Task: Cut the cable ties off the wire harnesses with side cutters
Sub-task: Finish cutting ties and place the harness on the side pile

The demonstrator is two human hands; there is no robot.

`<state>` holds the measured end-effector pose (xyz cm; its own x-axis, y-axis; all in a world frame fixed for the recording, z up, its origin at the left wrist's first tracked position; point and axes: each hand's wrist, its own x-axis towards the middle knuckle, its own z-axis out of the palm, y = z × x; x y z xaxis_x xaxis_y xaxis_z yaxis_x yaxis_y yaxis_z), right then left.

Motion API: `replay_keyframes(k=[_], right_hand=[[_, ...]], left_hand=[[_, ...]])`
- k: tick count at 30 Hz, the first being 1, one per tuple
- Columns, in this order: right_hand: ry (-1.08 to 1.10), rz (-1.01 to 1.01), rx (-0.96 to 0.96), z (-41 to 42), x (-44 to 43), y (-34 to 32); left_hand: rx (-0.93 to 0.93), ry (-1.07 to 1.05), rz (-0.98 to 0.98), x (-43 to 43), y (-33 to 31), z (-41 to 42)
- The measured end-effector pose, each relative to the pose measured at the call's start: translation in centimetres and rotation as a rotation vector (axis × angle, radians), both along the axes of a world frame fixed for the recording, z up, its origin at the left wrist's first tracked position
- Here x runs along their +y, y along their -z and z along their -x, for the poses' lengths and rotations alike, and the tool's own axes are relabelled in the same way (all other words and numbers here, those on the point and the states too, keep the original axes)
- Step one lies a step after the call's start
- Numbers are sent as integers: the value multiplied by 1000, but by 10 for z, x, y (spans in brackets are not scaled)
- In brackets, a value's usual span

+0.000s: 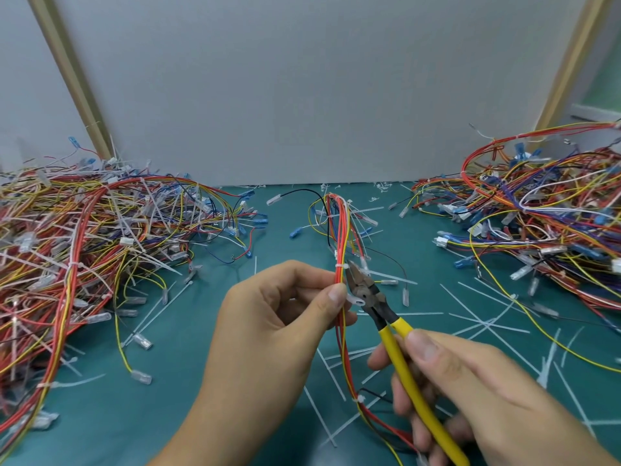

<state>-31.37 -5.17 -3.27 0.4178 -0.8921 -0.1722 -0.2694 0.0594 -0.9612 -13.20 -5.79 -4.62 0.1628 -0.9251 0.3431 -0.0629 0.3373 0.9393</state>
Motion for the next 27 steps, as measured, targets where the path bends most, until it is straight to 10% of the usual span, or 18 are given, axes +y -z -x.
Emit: replay_keyframes(k=[22,27], right_hand=[[124,-33,-146,3,-3,16],[215,38,-249,5,-19,8]], left_hand=[[92,-26,-29,-1,0,6],[149,250,-157,2,-1,7]])
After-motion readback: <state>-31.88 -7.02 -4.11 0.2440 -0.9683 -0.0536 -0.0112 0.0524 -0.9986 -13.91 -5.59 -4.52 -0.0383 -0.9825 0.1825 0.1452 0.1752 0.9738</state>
